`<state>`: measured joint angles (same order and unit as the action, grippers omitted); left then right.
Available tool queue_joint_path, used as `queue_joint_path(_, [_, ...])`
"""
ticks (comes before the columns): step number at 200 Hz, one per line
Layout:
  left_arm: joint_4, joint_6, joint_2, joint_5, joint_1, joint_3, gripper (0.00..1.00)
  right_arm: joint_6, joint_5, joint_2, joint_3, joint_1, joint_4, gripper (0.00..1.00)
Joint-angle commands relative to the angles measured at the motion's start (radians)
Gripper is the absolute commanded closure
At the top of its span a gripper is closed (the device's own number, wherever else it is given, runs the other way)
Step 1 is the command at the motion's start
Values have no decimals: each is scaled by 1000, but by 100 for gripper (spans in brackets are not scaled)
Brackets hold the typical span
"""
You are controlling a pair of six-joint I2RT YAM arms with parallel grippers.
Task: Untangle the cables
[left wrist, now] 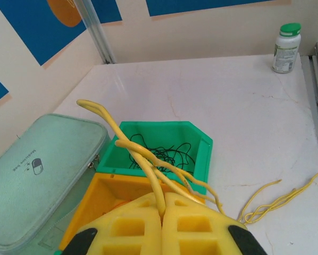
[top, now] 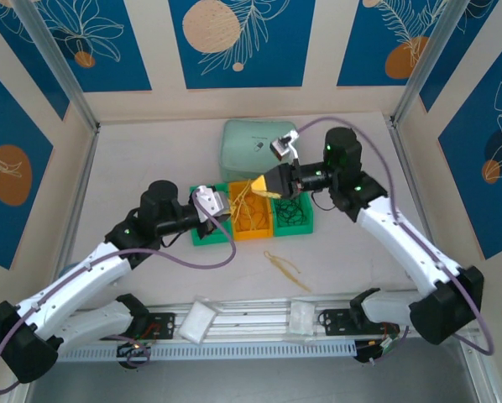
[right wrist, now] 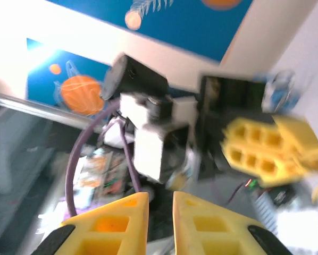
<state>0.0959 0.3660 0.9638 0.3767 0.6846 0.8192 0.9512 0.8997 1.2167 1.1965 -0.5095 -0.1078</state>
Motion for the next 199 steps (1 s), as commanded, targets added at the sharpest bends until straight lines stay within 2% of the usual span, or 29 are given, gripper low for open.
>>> queue_joint_path(1, [59,-49,-10,23,-7,53,100,-589,-460,-45,70,-103,-718,80])
queue_joint_path(39, [117,-113,13,31,-5,117,100,-647,-885,-47,40,-278,-697,79])
queue_joint_path(60, [153,-138,22,33,-5,154,100,-643,-1018,-46,32,-342,-680,79])
queue_joint_path(137, [224,-172,79,28,-2,217,100,-658,-1230,-62,64,-489,-602,74])
queue_joint_path(199, [232,-184,110,43,4,233,100,-671,-1278,-52,93,-515,-502,71])
